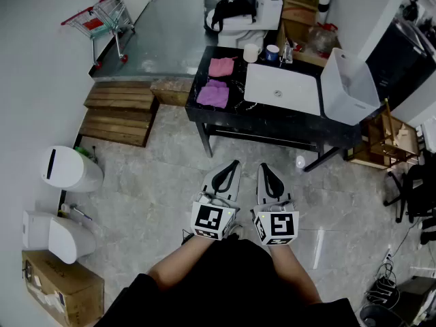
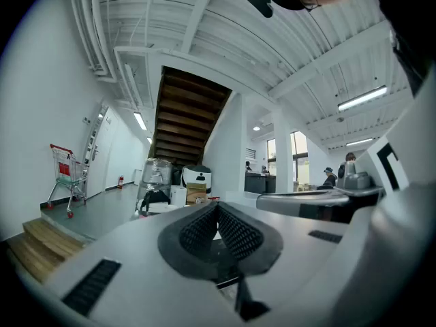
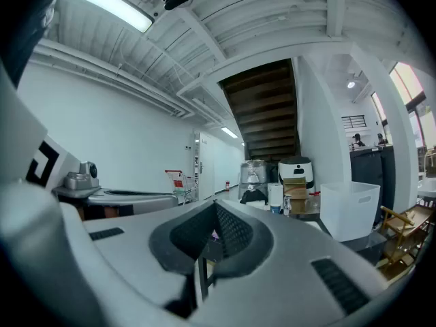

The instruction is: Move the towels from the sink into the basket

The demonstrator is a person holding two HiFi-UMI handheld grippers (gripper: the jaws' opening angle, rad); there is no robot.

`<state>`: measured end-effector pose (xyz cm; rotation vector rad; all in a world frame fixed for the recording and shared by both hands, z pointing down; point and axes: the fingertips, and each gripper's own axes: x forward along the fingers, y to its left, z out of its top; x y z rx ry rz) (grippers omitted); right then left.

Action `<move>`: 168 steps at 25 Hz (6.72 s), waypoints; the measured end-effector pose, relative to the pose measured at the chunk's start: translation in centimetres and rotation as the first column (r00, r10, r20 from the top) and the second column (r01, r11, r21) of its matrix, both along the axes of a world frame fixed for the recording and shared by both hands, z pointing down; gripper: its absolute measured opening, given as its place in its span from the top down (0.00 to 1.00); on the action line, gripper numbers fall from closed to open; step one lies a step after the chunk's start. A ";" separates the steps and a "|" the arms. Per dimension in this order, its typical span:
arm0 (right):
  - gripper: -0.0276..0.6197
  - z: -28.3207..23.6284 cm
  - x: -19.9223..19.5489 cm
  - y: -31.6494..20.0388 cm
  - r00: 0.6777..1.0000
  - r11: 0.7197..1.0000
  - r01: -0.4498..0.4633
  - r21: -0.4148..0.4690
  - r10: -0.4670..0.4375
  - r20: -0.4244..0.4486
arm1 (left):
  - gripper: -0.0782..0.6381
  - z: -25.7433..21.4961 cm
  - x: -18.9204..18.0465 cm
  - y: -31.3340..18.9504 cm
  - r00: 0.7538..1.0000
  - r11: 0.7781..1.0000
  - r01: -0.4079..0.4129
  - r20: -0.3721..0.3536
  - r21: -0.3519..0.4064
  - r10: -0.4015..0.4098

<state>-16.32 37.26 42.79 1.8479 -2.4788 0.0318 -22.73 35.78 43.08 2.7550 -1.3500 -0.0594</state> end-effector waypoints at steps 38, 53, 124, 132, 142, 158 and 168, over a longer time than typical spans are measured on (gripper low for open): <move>0.93 2.3 7.2 -4.3 0.999 0.999 -0.003 -0.042 0.005 0.045 | 0.87 2.0 1.5 -6.5 0.999 0.999 0.034 0.009 -0.018 -0.034; 0.93 2.3 4.3 -20.8 1.000 0.996 0.020 -0.083 -0.019 0.014 | 0.87 3.5 -1.0 -22.6 0.999 0.996 0.035 -0.008 -0.084 -0.036; 0.47 28.5 -12.1 -48.2 0.889 0.716 0.294 -0.633 -0.447 -0.093 | 0.87 10.9 -15.1 -44.3 0.961 0.926 0.276 0.046 -0.258 -0.273; 0.44 31.1 -12.3 -48.8 0.876 0.669 0.253 -0.699 -0.465 -0.129 | 0.87 12.0 -15.1 -44.0 0.963 0.919 0.266 0.038 -0.292 -0.267; 0.68 31.0 -13.3 -48.4 0.857 0.630 0.267 -0.730 -0.502 -0.119 | 0.87 12.1 -14.3 -44.1 0.968 0.920 0.246 0.030 -0.305 -0.249; 0.83 27.2 -13.1 -48.8 0.905 0.712 0.290 -0.639 -0.422 -0.059 | 0.87 11.9 -15.2 -43.6 0.973 0.929 0.228 0.044 -0.291 -0.225; 0.83 21.1 -10.9 -48.3 0.943 0.817 0.245 -0.522 -0.325 -0.067 | 0.87 11.7 -12.7 -42.5 0.992 0.953 0.130 0.025 -0.273 -0.128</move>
